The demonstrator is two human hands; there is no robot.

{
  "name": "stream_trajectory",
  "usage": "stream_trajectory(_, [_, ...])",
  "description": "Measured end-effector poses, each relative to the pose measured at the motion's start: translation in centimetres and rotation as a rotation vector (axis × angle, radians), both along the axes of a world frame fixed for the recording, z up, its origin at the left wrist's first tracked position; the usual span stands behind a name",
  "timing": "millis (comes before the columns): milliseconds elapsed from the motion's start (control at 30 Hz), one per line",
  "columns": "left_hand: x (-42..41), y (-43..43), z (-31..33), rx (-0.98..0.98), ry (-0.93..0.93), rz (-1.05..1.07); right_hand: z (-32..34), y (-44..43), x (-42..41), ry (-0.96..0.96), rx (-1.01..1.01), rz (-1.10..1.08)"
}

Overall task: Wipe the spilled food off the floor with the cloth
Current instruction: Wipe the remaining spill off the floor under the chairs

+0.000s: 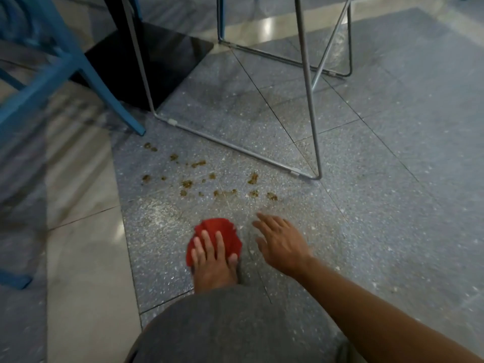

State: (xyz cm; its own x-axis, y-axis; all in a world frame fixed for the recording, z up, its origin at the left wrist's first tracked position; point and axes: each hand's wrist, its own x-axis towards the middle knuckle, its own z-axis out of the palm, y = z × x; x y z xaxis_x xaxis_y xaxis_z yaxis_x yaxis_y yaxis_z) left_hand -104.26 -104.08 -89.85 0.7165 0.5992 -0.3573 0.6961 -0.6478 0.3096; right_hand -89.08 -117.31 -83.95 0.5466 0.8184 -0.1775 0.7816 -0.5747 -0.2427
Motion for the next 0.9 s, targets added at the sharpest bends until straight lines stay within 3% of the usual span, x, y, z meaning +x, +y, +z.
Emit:
stream_trajectory(100, [-0.6, -1.7, 1.0, -0.313, -0.010, -0.239, -0.4, 0.7, -2.0, -0.075, 0.049, 0.199])
stream_trajectory(167, [0.5, 1.0, 2.5, -0.422, -0.098, -0.215, -1.0, 0.8, -3.3, -0.097, 0.122, 0.201])
stream_trajectory(233, [2.0, 4.3, 4.3, -0.382, -0.187, -0.161, -1.6, 0.6, -4.5, -0.060, 0.136, 0.121])
stream_trajectory(400, [5.9, 10.4, 7.8, -0.233, -0.200, -0.233, -5.4, 0.8, -9.6, 0.095, -0.175, 0.180])
stream_trajectory(567, [9.1, 13.4, 10.2, -0.187, -0.211, -0.272, -7.0, 1.2, -10.2, 0.074, -0.078, -0.140])
stream_trajectory(733, [10.5, 15.5, 11.1, -0.180, -0.287, -0.142, -7.3, 1.0, -4.1, 0.097, -0.113, -0.548])
stream_trajectory(900, [7.9, 16.6, 10.1, -0.233, -0.262, -0.025, -7.4, 5.0, 3.0, 0.158, -0.128, -0.621])
